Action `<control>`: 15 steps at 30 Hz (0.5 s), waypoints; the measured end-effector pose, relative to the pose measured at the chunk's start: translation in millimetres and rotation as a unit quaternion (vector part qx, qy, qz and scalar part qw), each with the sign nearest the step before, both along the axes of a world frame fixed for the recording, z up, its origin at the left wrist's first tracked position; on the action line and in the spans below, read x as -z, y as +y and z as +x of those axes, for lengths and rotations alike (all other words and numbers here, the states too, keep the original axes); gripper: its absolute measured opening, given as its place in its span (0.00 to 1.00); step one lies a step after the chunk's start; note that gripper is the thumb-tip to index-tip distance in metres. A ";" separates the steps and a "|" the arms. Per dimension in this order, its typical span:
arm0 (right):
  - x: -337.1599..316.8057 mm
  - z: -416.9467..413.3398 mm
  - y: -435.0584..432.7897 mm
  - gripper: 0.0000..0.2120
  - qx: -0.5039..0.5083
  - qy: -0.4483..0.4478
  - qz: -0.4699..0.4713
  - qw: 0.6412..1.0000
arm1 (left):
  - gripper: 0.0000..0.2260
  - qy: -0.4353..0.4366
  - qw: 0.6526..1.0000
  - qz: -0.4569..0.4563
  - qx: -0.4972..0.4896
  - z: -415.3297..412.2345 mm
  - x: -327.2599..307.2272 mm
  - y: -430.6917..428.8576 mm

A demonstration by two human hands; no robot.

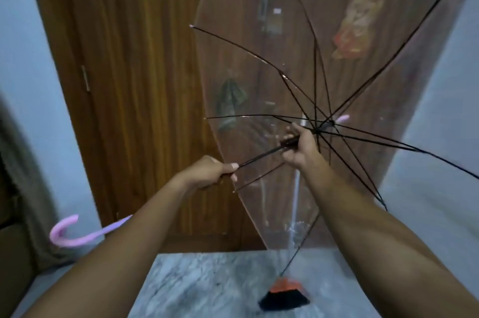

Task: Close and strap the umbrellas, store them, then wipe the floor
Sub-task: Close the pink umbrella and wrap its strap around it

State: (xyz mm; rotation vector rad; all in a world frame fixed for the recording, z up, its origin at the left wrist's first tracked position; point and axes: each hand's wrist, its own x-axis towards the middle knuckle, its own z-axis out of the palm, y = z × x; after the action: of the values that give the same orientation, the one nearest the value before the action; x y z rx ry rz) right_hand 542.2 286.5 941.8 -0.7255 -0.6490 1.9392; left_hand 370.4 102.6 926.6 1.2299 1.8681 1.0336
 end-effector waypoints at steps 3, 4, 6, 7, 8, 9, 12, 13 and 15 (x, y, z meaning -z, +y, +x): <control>-10.6 51.2 4.1 0.21 0.062 0.074 -0.015 0.995 | 0.15 0.023 0.997 -0.007 0.070 43.4 -9.5 22.6; -13.4 68.6 7.2 0.21 0.074 0.097 -0.014 0.992 | 0.15 0.030 0.996 -0.004 0.086 58.3 -13.2 29.0; -17.5 100.1 13.0 0.22 0.090 0.136 -0.017 0.986 | 0.16 0.037 0.994 -0.002 0.105 83.7 -19.2 39.6; -18.9 112.9 14.3 0.22 0.097 0.150 -0.017 0.984 | 0.16 0.035 0.993 -0.002 0.115 96.3 -22.7 44.6; -20.5 123.7 13.4 0.21 0.103 0.159 -0.015 0.982 | 0.16 0.034 0.992 -0.001 0.125 110.7 -26.5 50.9; -22.0 130.4 9.5 0.20 0.104 0.163 -0.011 0.981 | 0.16 0.036 0.991 0.002 0.130 126.7 -31.1 59.2; -18.0 136.8 -1.7 0.20 0.061 0.168 -0.018 0.984 | 0.16 0.030 0.993 0.023 0.115 175.2 -44.2 88.4; -14.9 138.2 -2.5 0.21 0.030 0.172 -0.024 0.984 | 0.17 0.029 0.993 0.026 0.111 187.9 -46.8 96.4; -12.5 146.2 1.5 0.22 -0.006 0.165 -0.038 0.986 | 0.17 0.030 0.993 0.018 0.116 205.8 -47.4 107.7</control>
State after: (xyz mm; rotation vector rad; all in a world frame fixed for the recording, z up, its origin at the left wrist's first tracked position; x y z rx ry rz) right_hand 688.5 288.0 954.4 -0.4301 -0.3773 2.0426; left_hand 576.2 210.3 974.0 1.4743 1.7085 0.9169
